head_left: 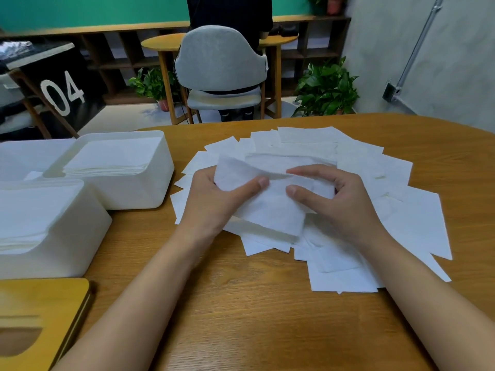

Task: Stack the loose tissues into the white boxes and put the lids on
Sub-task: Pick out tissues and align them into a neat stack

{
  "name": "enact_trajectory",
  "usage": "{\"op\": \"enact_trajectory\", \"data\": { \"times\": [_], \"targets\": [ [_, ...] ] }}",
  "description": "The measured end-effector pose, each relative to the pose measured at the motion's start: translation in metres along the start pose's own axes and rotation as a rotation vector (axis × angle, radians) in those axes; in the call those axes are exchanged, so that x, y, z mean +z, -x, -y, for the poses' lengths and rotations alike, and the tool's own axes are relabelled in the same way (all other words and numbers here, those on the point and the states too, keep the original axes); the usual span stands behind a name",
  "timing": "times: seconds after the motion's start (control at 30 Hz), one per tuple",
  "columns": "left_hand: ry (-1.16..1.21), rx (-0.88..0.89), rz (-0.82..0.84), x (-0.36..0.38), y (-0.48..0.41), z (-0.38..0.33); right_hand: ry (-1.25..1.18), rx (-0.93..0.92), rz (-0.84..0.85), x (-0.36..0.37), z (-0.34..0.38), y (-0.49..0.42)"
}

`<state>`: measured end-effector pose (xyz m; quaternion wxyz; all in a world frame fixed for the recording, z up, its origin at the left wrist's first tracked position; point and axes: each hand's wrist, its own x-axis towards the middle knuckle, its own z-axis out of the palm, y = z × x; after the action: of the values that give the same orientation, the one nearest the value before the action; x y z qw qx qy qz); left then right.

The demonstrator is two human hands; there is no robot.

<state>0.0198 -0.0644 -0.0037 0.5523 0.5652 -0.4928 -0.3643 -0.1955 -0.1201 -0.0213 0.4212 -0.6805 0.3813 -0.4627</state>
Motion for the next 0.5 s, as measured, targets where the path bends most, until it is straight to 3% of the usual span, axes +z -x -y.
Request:
{"op": "enact_trajectory", "data": {
  "times": [0.17,0.37,0.5],
  "targets": [
    [0.237,-0.076,-0.110,0.020,0.005,0.003,-0.129,0.070,0.061,0.009,0.001,0.005],
    [0.149,-0.028,-0.060,0.010,-0.002,0.008,-0.109,0.098,-0.031,0.008,-0.002,0.002],
    [0.010,0.092,-0.014,0.005,-0.004,0.006,-0.095,0.064,0.036,0.008,0.001,0.003]
  ]
}}
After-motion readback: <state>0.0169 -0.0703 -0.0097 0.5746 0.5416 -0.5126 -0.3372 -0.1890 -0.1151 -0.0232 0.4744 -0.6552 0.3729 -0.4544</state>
